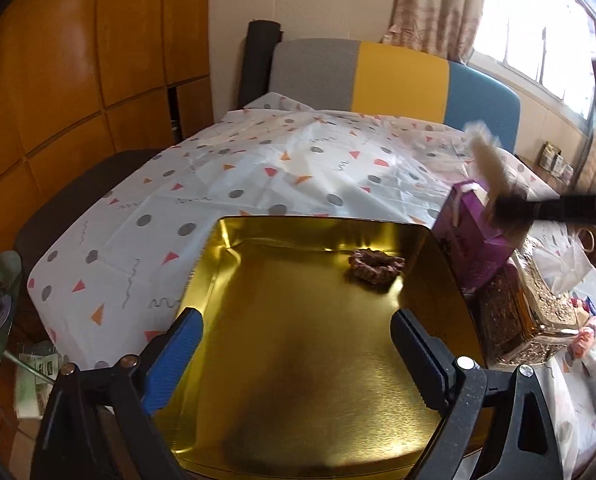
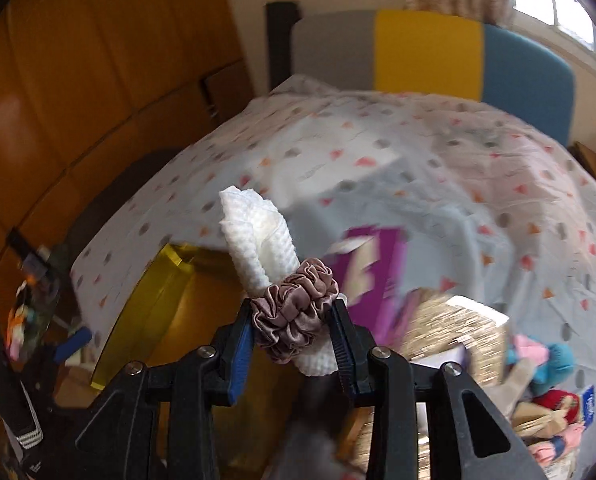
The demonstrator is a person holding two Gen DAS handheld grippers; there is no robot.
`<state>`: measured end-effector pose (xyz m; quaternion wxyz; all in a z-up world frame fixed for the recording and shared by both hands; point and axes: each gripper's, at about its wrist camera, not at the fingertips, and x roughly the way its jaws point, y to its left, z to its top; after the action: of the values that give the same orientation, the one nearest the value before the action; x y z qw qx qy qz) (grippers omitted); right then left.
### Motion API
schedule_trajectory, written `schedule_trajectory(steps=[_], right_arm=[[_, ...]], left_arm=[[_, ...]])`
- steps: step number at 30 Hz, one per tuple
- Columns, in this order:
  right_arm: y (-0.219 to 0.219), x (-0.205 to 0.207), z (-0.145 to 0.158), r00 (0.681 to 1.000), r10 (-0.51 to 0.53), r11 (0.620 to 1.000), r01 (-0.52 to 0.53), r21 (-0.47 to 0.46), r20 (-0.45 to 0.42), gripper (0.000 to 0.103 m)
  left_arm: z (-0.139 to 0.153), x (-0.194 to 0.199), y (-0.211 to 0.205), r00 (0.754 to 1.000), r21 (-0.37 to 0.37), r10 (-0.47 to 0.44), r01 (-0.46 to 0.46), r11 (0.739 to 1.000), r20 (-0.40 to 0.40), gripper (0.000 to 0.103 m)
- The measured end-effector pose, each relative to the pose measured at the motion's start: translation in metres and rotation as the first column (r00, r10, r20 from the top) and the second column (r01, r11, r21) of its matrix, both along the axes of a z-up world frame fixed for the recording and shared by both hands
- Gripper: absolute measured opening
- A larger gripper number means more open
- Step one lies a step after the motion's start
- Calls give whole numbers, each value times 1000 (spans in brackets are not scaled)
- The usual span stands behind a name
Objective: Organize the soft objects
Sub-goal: 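Lift the white knit cloth with pink scrunchie into the gold tray and open the right gripper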
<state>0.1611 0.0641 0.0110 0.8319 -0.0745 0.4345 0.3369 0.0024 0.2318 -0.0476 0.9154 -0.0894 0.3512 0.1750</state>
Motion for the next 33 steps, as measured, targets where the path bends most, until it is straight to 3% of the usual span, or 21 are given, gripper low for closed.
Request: schedule_trajectory(steps=[6, 14, 26, 33], right_arm=[[43, -38, -49, 996, 73, 990, -78, -118, -46, 36], [59, -37, -91, 1000, 13, 959, -19, -284, -24, 40], [50, -34, -95, 999, -30, 972, 34, -232, 19, 44], [44, -55, -73, 986, -56, 973, 89, -214, 155, 44]], left_arm=[[-2, -8, 19, 999, -26, 50, -50, 998, 11, 96], [-5, -13, 26, 998, -38, 68, -67, 997, 8, 96], [-11, -18, 33, 996, -72, 91, -90, 993, 0, 96], [-10, -20, 32, 996, -63, 86, -86, 994, 4, 96]])
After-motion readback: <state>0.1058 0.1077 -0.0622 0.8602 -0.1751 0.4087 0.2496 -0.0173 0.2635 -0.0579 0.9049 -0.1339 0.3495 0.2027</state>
